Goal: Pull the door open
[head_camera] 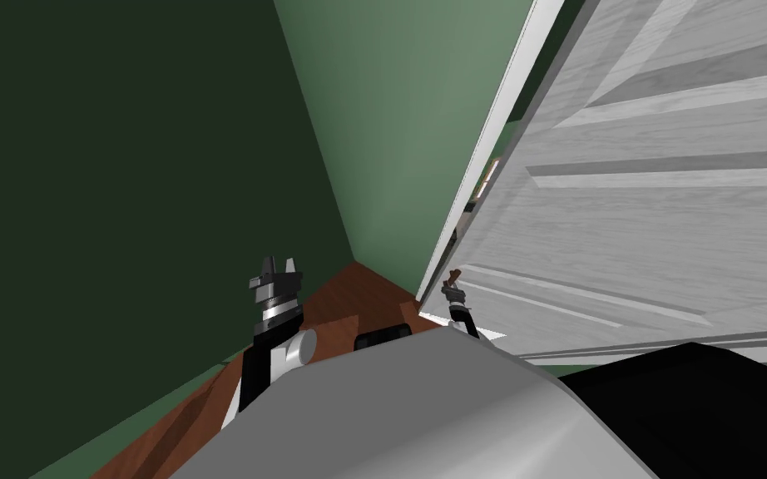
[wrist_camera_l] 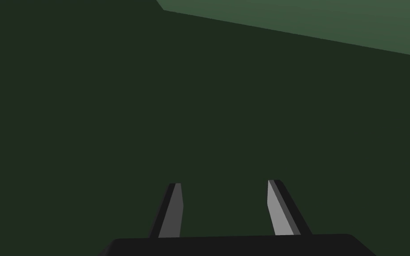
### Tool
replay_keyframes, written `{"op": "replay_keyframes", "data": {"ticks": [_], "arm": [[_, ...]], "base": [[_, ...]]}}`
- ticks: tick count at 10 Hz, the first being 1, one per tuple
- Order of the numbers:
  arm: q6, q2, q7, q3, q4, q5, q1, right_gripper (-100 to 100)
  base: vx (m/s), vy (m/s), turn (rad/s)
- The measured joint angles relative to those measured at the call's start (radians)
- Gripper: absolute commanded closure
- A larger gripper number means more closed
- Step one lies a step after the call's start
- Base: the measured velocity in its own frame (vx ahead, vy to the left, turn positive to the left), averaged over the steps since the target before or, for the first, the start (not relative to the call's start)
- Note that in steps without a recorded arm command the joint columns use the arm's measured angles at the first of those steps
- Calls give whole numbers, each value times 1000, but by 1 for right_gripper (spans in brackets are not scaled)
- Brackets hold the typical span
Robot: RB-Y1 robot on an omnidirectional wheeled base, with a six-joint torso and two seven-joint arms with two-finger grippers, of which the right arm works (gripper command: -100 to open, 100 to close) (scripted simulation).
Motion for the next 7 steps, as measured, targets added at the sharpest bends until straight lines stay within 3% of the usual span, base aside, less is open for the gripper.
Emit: {"op": "replay_keyframes", "data": {"ticks": [4, 7], "arm": [[-13, -20, -42, 53, -24, 34, 23, 100], [-13, -25, -59, 84, -36, 52, 39, 100]], "base": [[-270, 19, 68], [-182, 1, 58]]}}
